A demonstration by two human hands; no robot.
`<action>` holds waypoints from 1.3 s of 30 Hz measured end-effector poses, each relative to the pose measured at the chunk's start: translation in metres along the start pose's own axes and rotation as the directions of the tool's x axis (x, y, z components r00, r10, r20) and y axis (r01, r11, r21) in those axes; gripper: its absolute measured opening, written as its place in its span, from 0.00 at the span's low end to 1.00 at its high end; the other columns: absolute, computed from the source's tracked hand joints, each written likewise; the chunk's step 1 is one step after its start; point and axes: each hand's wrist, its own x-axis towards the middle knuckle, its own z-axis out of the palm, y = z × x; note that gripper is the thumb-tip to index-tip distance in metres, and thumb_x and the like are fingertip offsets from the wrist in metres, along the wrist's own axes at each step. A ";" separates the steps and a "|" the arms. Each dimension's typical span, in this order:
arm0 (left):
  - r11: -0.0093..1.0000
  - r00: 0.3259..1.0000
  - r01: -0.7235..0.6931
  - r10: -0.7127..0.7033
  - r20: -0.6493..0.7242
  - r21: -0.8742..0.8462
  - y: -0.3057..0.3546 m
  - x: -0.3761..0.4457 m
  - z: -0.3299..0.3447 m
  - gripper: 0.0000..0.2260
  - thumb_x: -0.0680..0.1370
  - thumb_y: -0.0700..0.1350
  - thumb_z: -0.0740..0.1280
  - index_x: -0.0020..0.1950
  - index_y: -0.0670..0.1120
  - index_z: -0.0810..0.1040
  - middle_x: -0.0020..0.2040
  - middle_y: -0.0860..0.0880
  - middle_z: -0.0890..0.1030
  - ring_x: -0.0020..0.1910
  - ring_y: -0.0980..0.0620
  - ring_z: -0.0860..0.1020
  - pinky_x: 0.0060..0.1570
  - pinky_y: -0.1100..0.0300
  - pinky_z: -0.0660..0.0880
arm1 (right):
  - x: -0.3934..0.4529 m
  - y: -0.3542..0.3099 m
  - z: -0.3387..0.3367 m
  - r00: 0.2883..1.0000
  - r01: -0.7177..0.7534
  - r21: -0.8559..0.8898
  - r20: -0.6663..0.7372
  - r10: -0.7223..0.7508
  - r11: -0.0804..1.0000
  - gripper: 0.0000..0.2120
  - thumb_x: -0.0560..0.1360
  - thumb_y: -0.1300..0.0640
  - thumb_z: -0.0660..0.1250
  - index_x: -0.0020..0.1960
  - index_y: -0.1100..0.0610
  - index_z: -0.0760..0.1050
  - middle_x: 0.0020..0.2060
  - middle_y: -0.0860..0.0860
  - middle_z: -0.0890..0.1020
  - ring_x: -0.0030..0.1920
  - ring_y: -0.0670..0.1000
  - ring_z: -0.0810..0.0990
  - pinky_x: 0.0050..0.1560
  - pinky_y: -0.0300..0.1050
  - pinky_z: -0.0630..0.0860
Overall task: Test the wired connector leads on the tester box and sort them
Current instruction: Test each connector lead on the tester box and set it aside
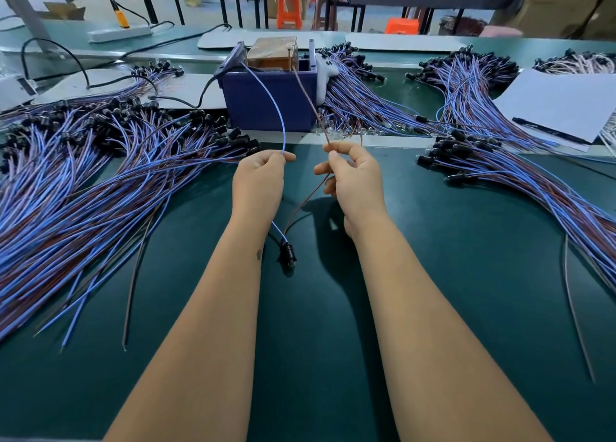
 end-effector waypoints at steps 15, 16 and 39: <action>0.991 0.998 -0.065 0.063 0.017 0.114 0.004 -0.007 0.003 0.12 0.77 0.45 0.60 0.41 0.52 0.82 0.18 0.57 0.60 0.18 0.58 0.59 0.18 0.68 0.56 | 0.002 0.004 0.004 1.000 0.028 -0.089 0.006 -0.027 0.996 0.08 0.81 0.63 0.59 0.53 0.56 0.77 0.35 0.53 0.80 0.29 0.45 0.71 0.31 0.35 0.72; 0.991 0.998 -0.064 0.063 0.011 0.121 0.004 -0.006 0.003 0.12 0.77 0.45 0.59 0.41 0.53 0.82 0.18 0.57 0.61 0.18 0.58 0.59 0.18 0.67 0.57 | 0.002 0.004 0.004 1.000 0.030 -0.089 0.006 -0.029 0.996 0.08 0.81 0.63 0.59 0.53 0.56 0.77 0.35 0.53 0.80 0.29 0.45 0.71 0.31 0.35 0.71; 0.983 0.960 0.110 -0.143 -0.242 -0.146 0.004 -0.002 -0.001 0.10 0.77 0.40 0.50 0.37 0.51 0.60 0.29 0.53 0.62 0.27 0.53 0.58 0.27 0.58 0.57 | 0.001 0.003 0.003 1.000 0.027 -0.075 0.018 -0.025 0.997 0.10 0.81 0.62 0.59 0.49 0.52 0.77 0.34 0.51 0.81 0.27 0.41 0.73 0.29 0.32 0.71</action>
